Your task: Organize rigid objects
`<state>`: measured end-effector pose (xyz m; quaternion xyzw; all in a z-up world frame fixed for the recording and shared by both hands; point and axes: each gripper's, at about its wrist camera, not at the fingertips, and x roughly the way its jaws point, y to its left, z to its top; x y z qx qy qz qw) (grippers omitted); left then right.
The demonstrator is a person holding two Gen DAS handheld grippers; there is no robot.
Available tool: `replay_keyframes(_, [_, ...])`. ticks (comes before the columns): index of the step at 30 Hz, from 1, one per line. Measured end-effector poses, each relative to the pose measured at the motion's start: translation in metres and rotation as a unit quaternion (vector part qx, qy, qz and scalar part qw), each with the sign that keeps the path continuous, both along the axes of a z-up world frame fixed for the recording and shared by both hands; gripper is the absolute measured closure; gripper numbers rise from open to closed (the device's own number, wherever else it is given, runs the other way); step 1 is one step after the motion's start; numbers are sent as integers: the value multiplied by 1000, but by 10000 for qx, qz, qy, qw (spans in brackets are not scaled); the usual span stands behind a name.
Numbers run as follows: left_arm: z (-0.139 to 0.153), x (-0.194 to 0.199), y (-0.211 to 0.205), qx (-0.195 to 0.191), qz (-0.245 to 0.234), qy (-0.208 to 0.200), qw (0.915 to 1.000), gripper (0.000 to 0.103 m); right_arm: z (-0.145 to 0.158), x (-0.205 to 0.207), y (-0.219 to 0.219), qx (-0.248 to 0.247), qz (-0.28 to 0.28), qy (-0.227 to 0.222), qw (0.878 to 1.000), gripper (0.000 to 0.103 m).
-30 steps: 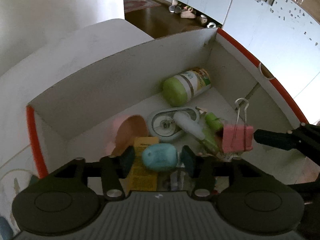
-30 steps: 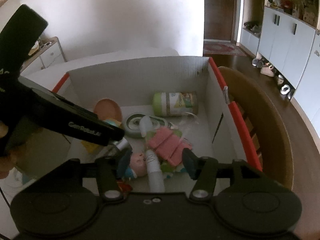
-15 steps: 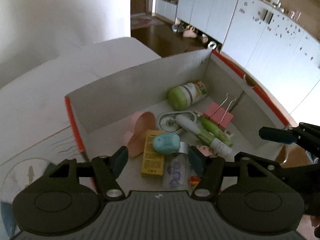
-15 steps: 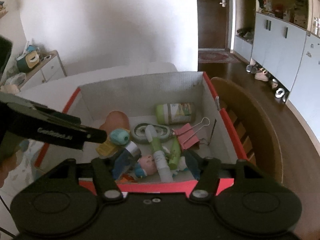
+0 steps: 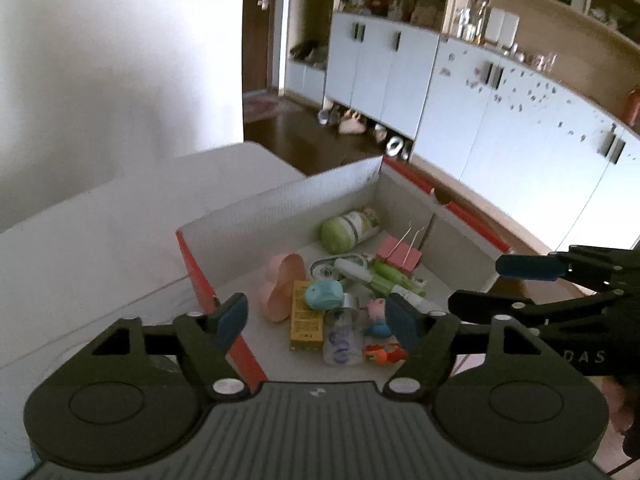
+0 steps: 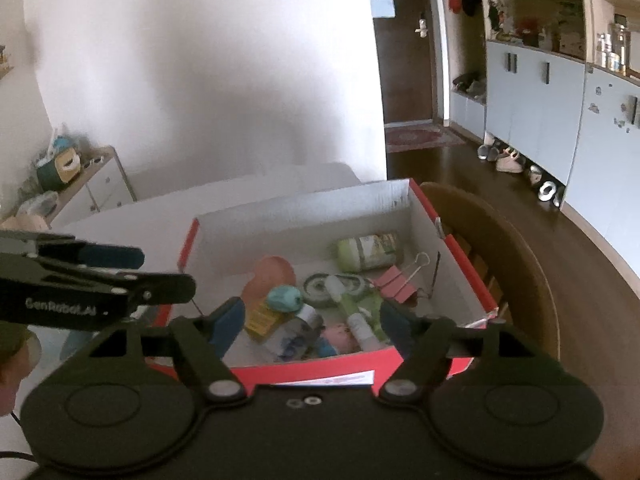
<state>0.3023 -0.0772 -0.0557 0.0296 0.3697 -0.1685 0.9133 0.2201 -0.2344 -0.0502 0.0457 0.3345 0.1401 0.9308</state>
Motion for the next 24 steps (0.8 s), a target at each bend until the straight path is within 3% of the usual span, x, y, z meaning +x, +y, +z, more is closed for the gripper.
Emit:
replay_keyframes(15, [15, -37, 45, -377, -54, -148, 9992, 21, 27, -43, 20, 185, -272, -416, 9986, 3])
replay_keyframes(22, [20, -50, 50, -358, -175, -195, 9990, 16, 35, -59, 28, 230, -368, -629, 9971, 1])
replay_keyframes(24, [20, -53, 52, -351, -189, -197, 9990, 4, 35, -63, 31, 241, -399, -651, 9968, 1])
